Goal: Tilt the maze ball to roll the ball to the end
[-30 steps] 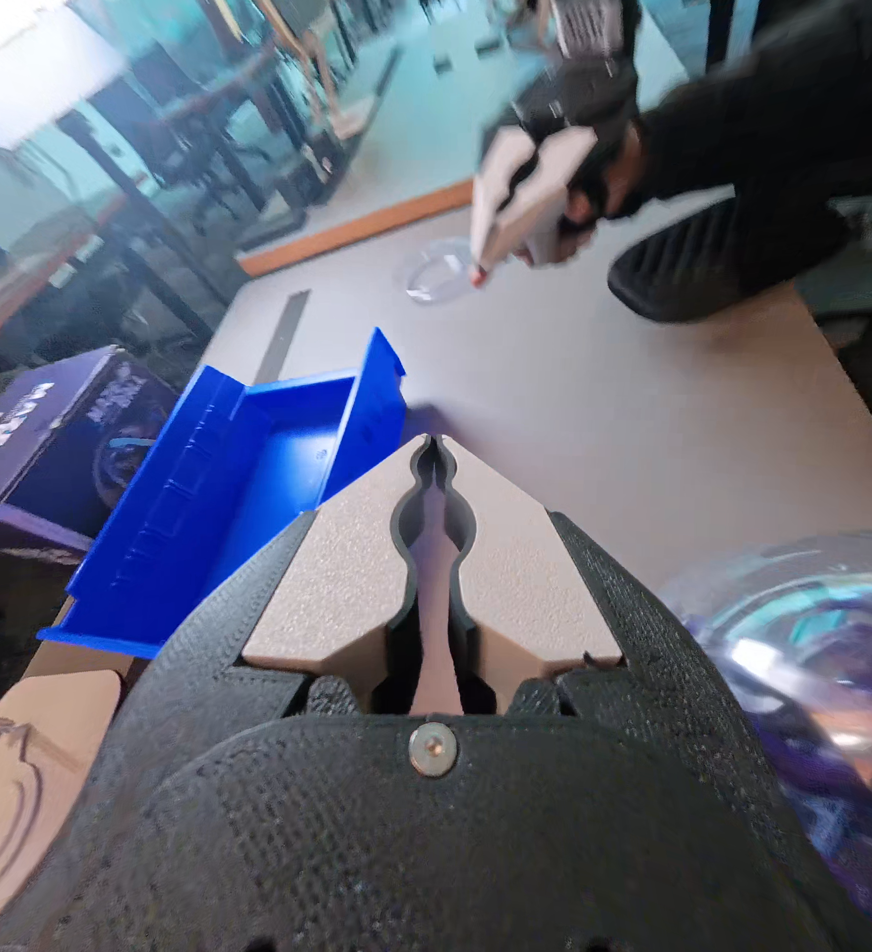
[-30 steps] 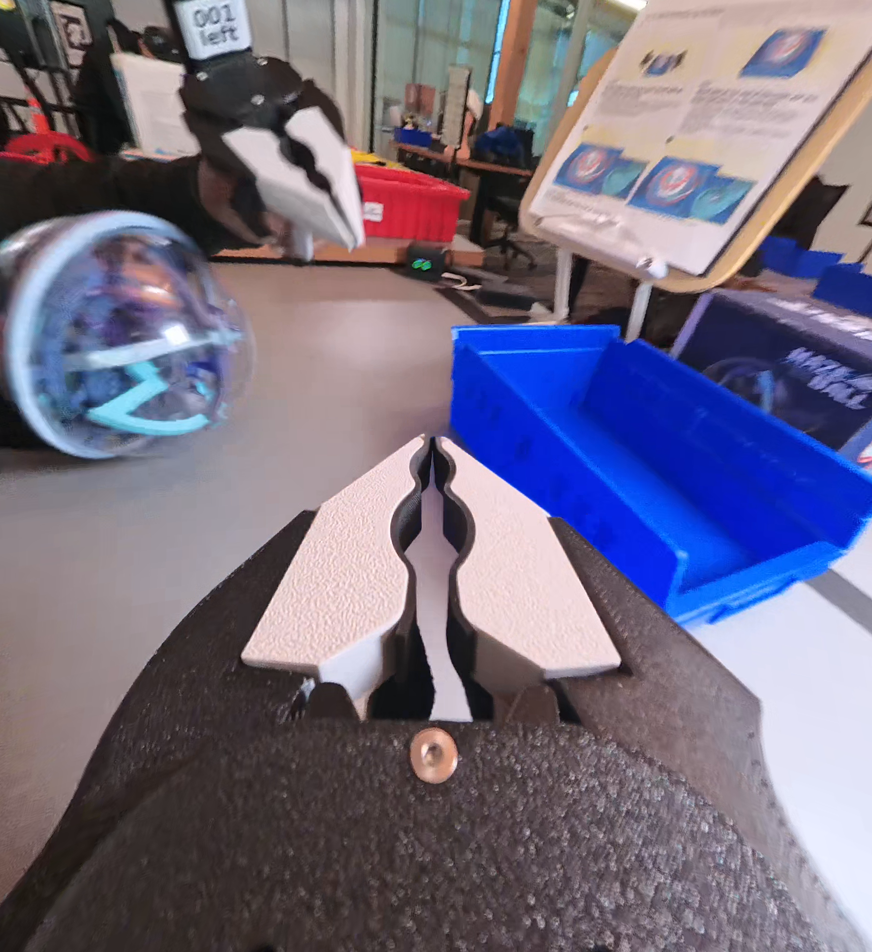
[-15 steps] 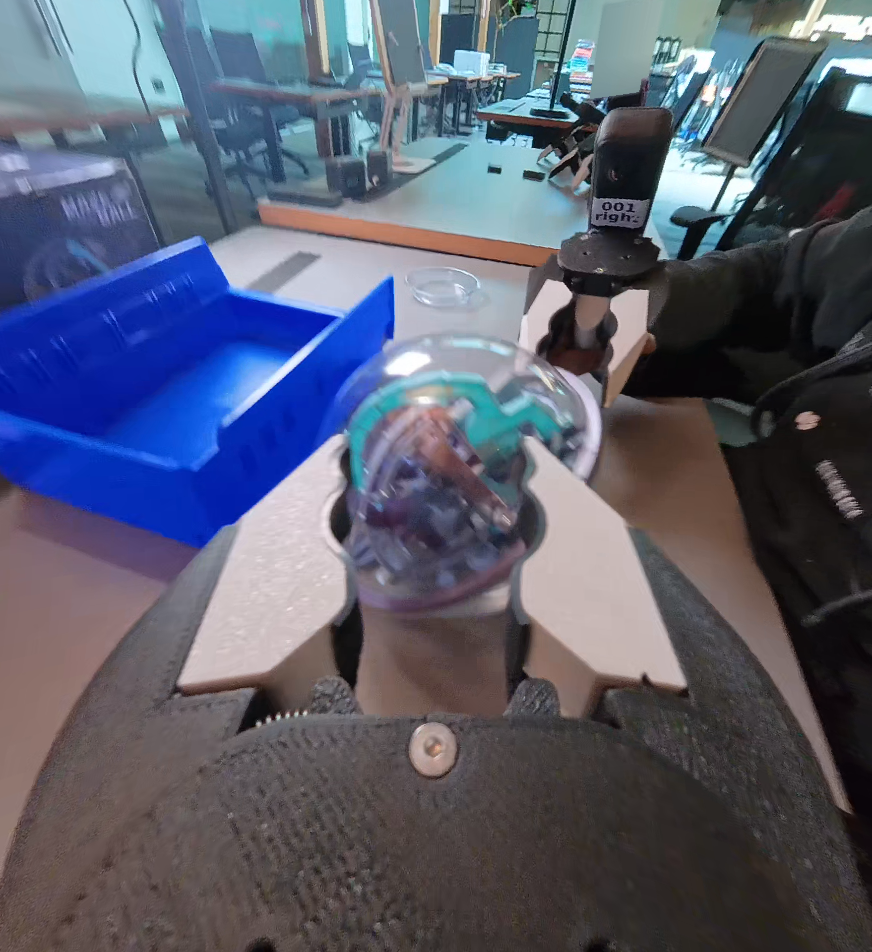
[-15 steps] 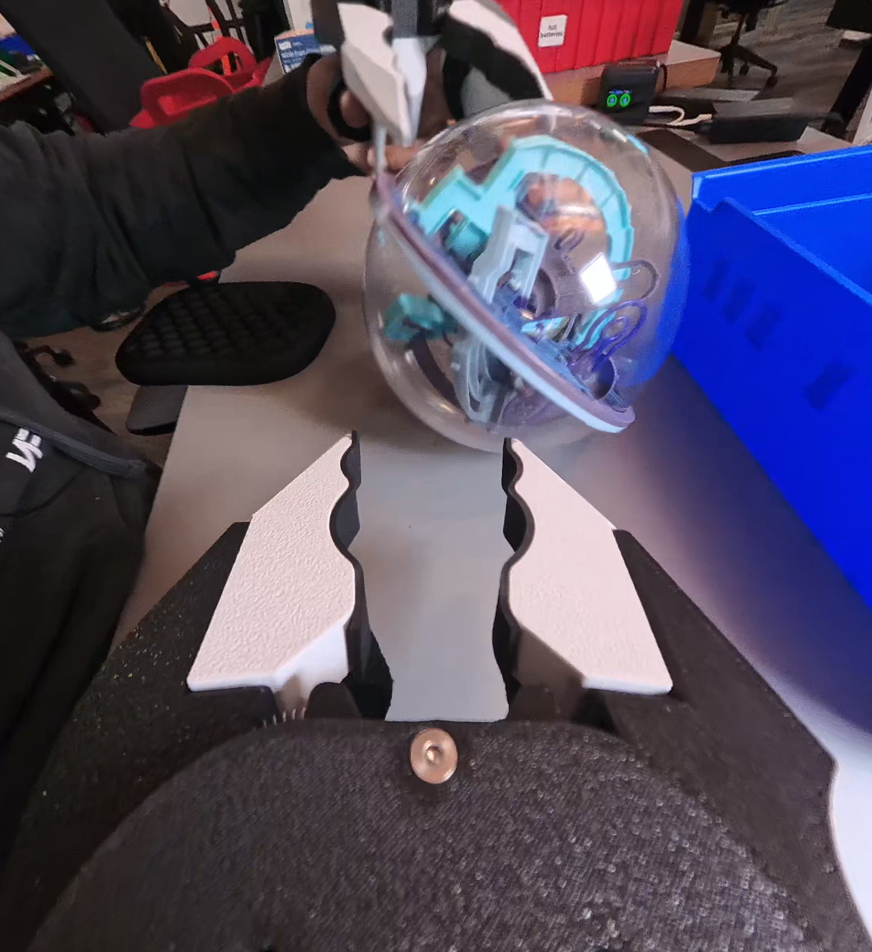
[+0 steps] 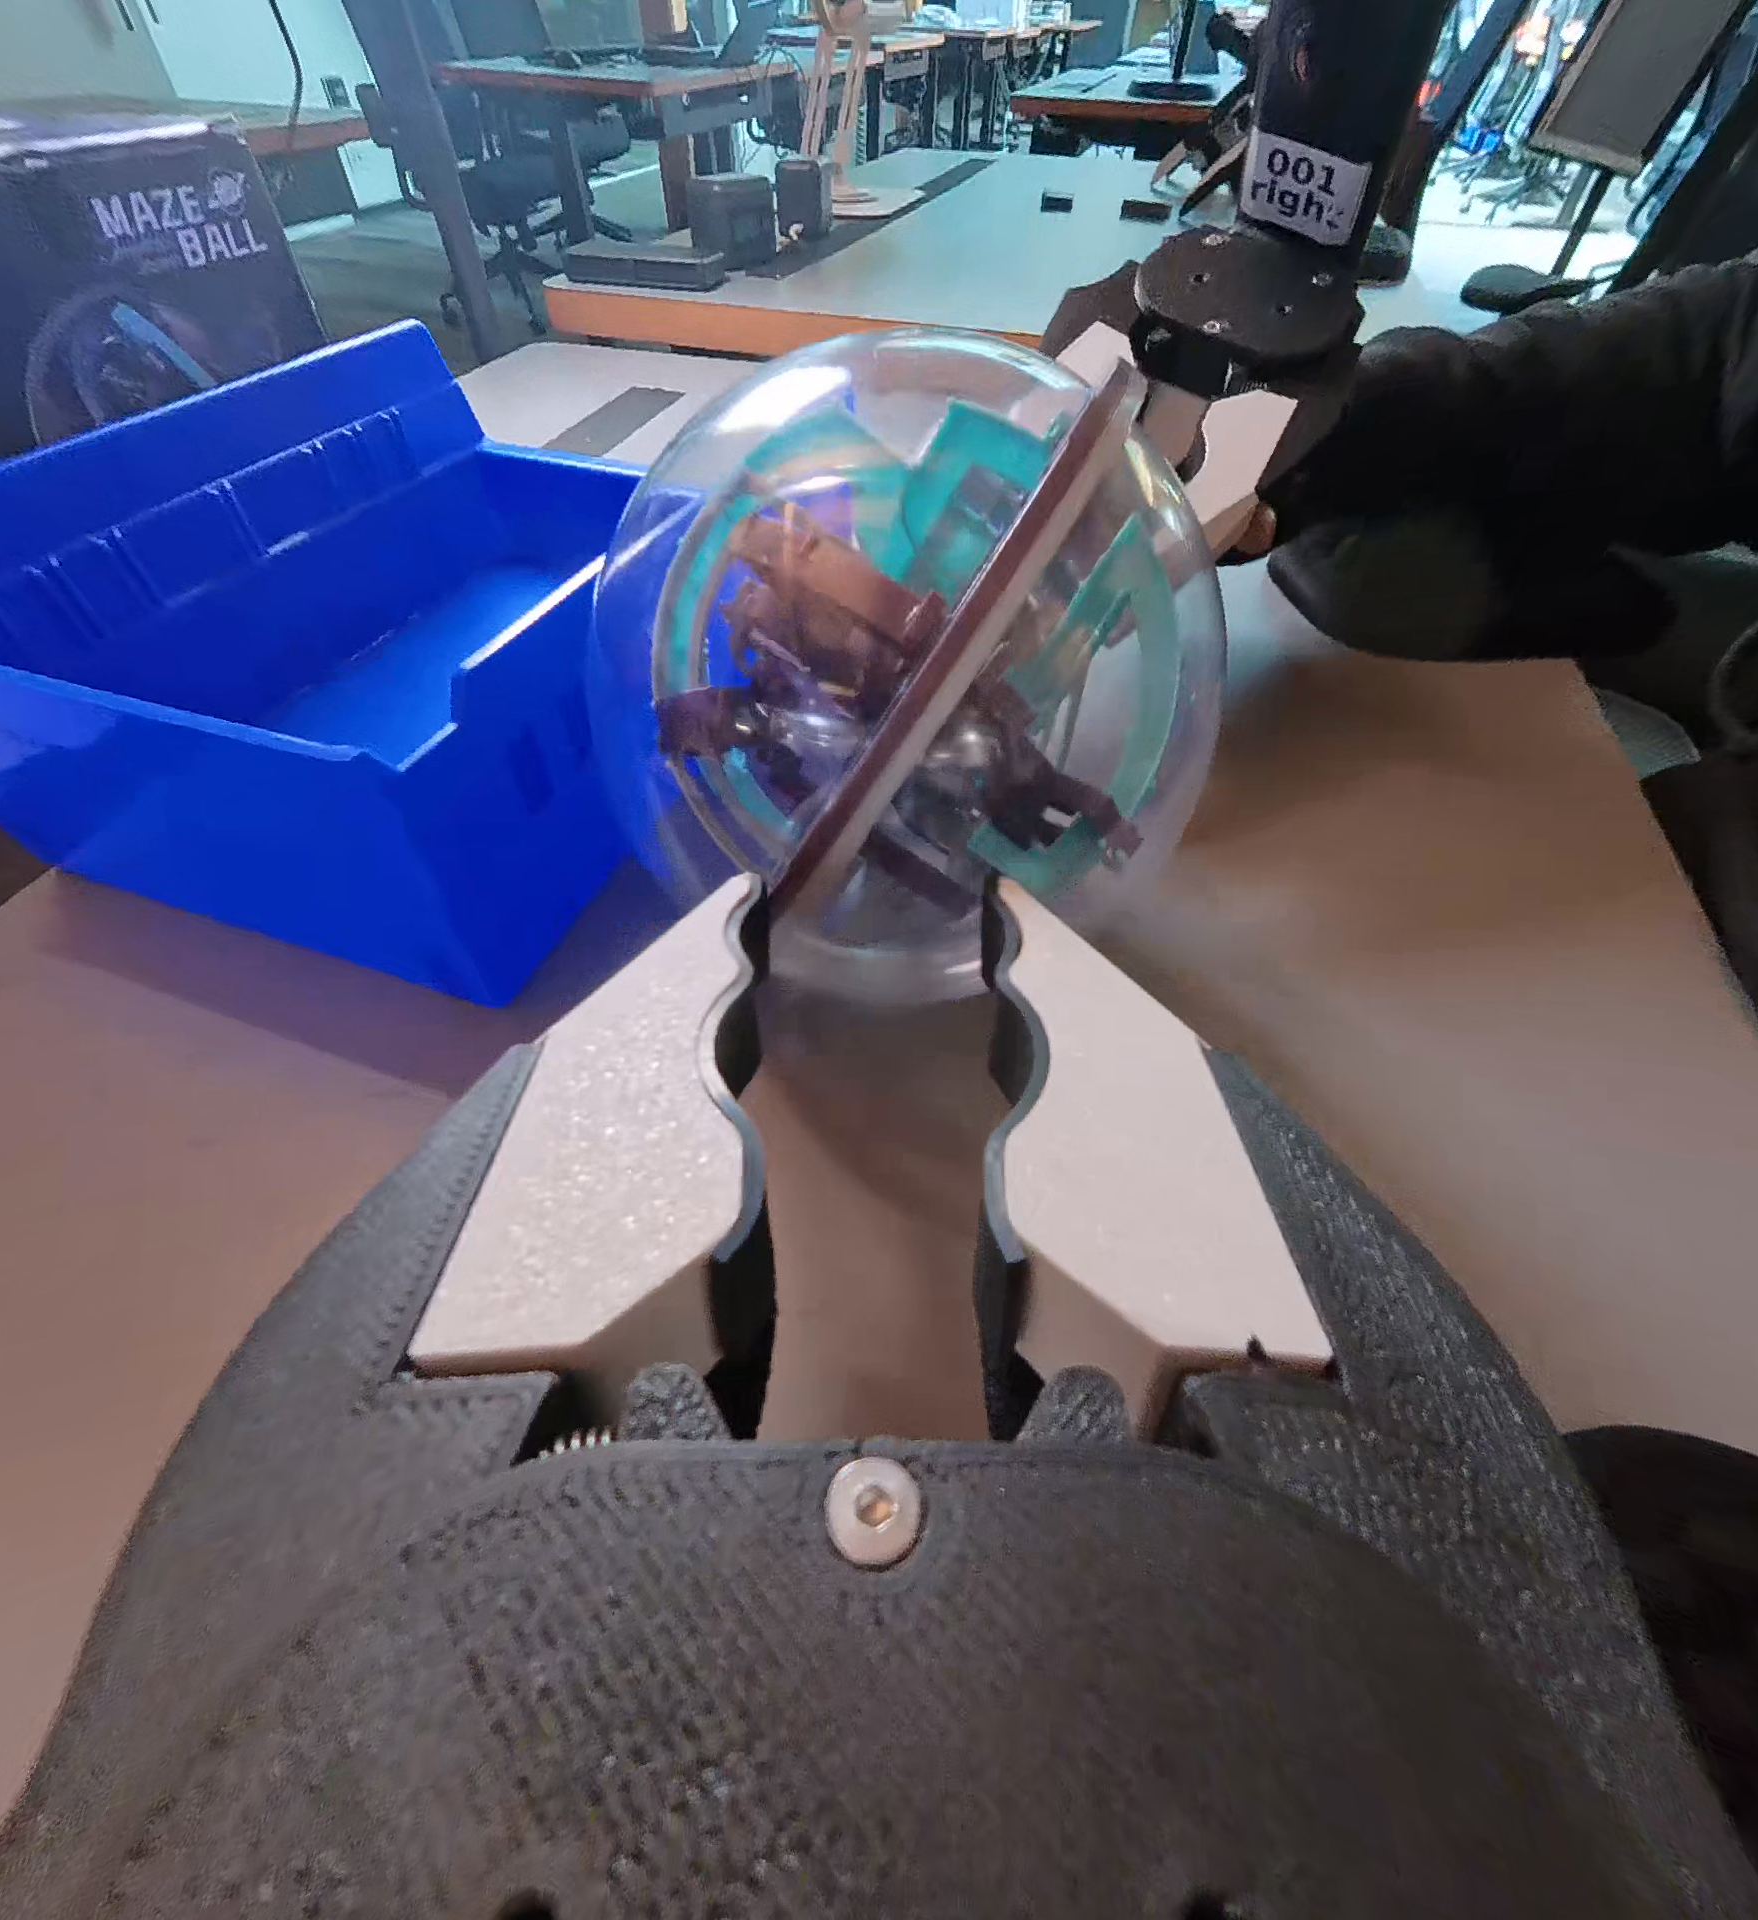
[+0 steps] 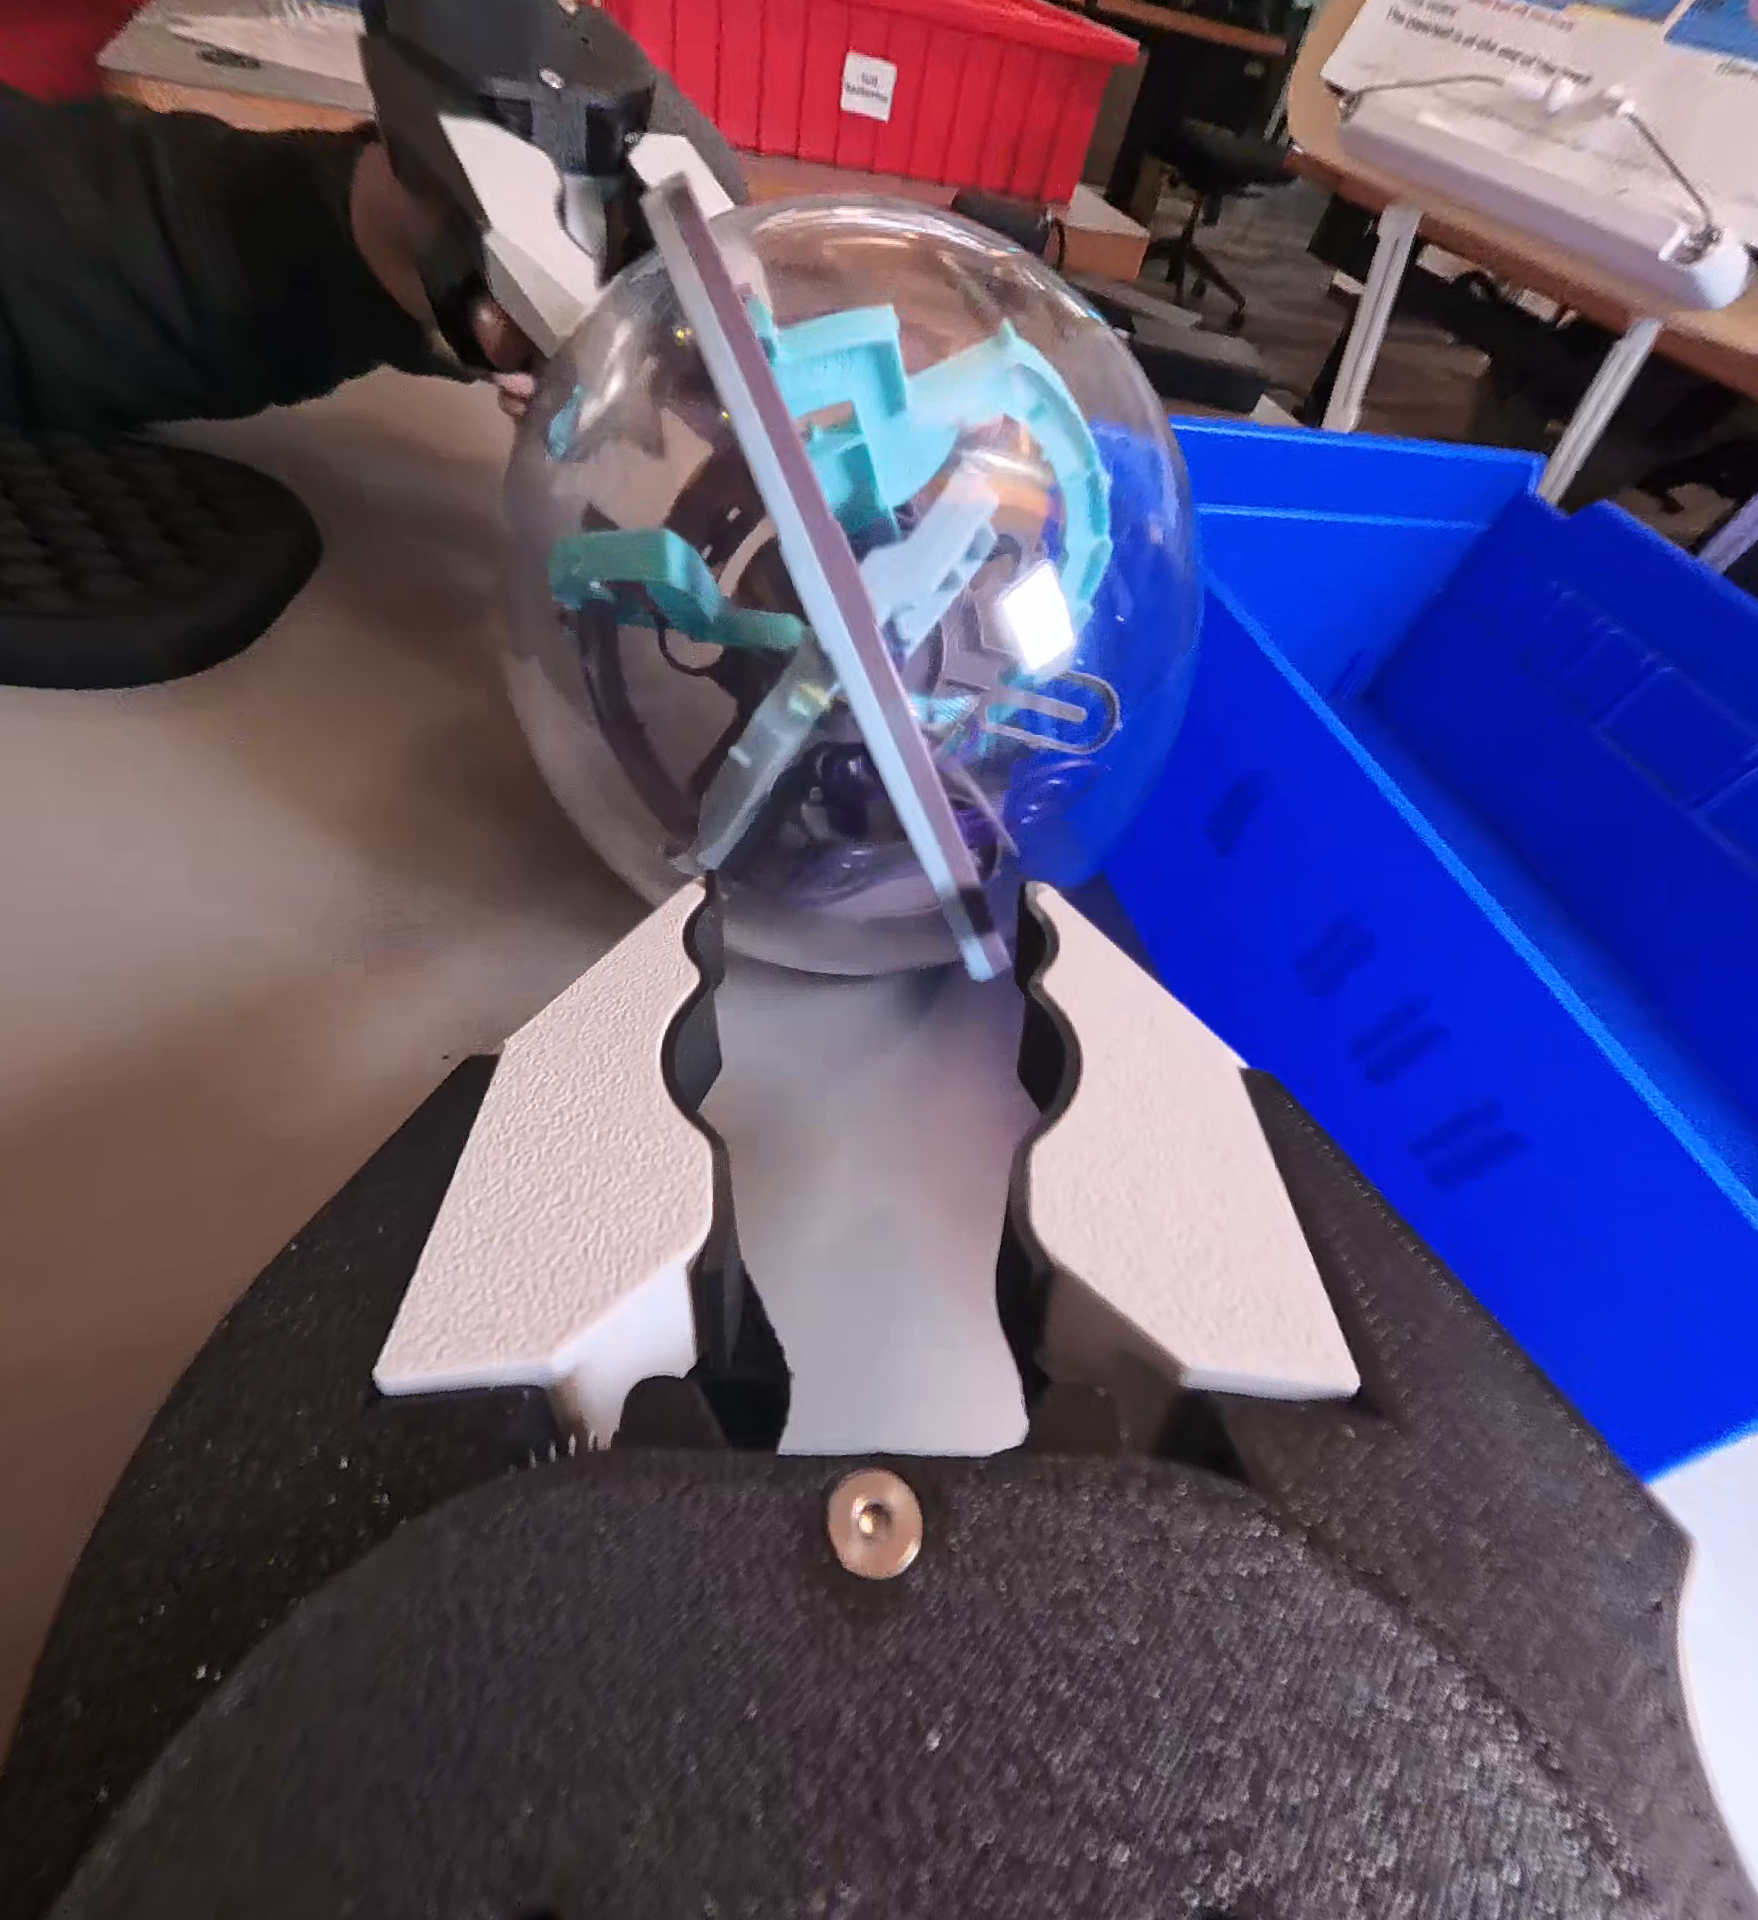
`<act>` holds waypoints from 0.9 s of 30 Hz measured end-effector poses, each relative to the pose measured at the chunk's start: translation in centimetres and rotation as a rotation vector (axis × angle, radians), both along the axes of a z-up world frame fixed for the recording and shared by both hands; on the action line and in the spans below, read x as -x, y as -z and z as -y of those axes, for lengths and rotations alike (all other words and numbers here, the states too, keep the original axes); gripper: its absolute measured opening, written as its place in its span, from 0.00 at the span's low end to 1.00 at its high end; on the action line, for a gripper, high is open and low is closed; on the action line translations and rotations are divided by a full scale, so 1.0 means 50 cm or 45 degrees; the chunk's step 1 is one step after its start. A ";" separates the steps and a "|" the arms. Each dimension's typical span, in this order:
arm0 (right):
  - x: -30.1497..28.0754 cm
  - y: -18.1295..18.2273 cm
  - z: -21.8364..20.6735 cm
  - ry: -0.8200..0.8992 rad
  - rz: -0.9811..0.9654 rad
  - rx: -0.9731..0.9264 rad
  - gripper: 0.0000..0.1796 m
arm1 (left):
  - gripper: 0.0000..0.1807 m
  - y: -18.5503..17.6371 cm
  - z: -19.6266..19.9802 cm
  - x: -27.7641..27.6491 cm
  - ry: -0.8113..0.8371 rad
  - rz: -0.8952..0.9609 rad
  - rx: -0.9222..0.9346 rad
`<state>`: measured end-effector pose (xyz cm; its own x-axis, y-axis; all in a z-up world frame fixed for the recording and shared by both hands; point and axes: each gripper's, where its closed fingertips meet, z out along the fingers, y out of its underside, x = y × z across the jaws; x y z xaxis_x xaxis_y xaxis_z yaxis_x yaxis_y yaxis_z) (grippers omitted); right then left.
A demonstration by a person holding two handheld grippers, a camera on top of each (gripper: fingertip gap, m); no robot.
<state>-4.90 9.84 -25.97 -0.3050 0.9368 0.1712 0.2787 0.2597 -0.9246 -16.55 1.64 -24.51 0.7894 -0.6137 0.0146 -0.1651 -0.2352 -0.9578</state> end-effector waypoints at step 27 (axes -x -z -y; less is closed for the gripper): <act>-0.101 -0.018 -0.010 -0.173 0.035 0.433 0.06 | 0.25 0.000 -0.028 -0.079 0.228 0.348 0.090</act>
<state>0.13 10.33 -25.08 -0.4307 0.8894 -0.1529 0.2886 -0.0248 -0.9571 -12.60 3.04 -24.52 0.6304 -0.7321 0.2582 0.0508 -0.2931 -0.9547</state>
